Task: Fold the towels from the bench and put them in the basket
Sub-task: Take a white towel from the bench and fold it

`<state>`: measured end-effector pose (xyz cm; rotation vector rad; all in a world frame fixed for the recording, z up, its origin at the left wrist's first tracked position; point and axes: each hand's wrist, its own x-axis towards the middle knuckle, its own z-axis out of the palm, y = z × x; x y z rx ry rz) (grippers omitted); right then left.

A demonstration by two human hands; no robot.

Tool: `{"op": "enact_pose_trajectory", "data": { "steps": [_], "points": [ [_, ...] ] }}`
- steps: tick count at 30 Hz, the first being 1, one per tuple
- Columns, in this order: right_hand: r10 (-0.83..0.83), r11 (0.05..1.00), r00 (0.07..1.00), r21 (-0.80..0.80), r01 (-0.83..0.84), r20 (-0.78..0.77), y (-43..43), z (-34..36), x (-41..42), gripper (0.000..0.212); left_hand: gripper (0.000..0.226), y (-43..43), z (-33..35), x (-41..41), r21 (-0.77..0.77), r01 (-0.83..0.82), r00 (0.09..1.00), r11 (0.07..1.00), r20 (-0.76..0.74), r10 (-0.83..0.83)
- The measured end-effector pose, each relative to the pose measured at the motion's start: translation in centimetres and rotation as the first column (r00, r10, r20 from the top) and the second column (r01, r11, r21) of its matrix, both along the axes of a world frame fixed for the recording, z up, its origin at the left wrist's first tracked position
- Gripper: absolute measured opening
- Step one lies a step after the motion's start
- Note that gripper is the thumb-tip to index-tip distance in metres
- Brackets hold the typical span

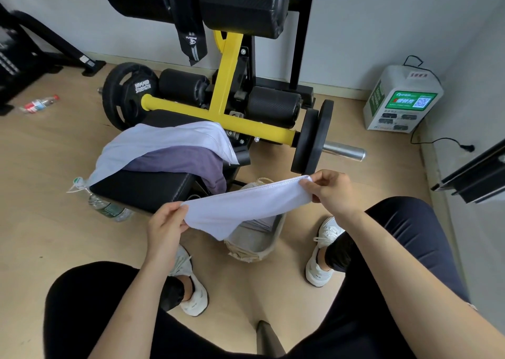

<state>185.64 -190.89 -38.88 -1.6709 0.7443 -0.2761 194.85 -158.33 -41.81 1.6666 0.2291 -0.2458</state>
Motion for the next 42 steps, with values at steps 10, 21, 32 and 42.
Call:
{"op": "enact_pose_trajectory", "data": {
  "steps": [10, 21, 32, 42],
  "points": [
    [-0.131, 0.979, 0.986, 0.172, 0.113, 0.099, 3.3, 0.2, -0.5, 0.018, 0.008, -1.8, 1.8, -2.1, -0.129, 0.021, 0.999, 0.991, -0.040, -0.026],
    [0.168, 0.972, 0.973, 0.141, -0.190, 0.156, 9.3, -0.3, -1.3, 0.006, 0.014, -5.6, 1.7, -5.3, -0.027, 0.265, 0.960, 0.964, 0.096, -0.261],
    [0.470, 0.883, 0.872, -0.065, -0.466, 0.140, 11.3, -0.9, -1.9, 0.041, 0.018, -5.7, 1.9, -5.8, -0.033, 0.282, 0.948, 0.959, 0.166, -0.273],
    [0.421, 0.851, 0.907, -0.347, -0.394, 0.003, 6.7, -1.6, -0.1, 0.042, 0.010, -3.9, 1.1, -4.6, 0.190, 0.363, 0.873, 0.912, 0.272, -0.405]
  ]
}}
